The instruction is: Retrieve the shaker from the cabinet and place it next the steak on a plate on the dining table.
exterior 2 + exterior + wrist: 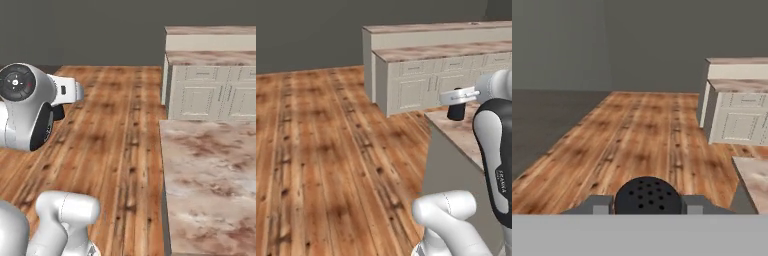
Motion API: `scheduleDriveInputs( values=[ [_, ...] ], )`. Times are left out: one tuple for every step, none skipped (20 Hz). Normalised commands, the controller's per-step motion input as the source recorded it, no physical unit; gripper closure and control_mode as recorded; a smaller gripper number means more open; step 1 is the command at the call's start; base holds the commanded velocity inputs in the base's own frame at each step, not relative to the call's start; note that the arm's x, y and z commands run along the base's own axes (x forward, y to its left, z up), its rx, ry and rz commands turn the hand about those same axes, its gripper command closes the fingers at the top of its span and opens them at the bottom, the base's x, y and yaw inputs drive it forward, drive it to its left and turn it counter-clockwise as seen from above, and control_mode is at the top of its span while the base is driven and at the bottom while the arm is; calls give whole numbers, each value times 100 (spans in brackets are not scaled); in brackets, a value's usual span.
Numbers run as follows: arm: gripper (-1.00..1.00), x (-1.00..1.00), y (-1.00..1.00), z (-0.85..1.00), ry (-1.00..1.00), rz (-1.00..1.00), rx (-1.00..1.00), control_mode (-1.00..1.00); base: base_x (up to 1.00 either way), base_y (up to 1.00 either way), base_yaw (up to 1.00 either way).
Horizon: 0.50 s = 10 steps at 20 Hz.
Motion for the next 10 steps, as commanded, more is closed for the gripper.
scheduleDriveInputs(
  values=[
    [100,0,0,0,0,0,0,100,100,99,-15],
    [100,0,0,0,0,0,0,100,100,91,-13],
    [100,0,0,0,0,0,0,100,100,87,-13],
    [100,0,0,0,0,0,0,100,100,84,-12],
    [100,0,0,0,0,0,0,100,100,79,-10],
    [100,0,0,0,0,0,0,100,100,79,-10],
    [100,0,0,0,0,0,0,100,100,79,-10],
    [100,0,0,0,0,0,0,100,100,79,-10],
    [100,0,0,0,0,0,0,100,100,79,-10],
    [100,0,0,0,0,0,0,100,100,79,-10]
  ],
)
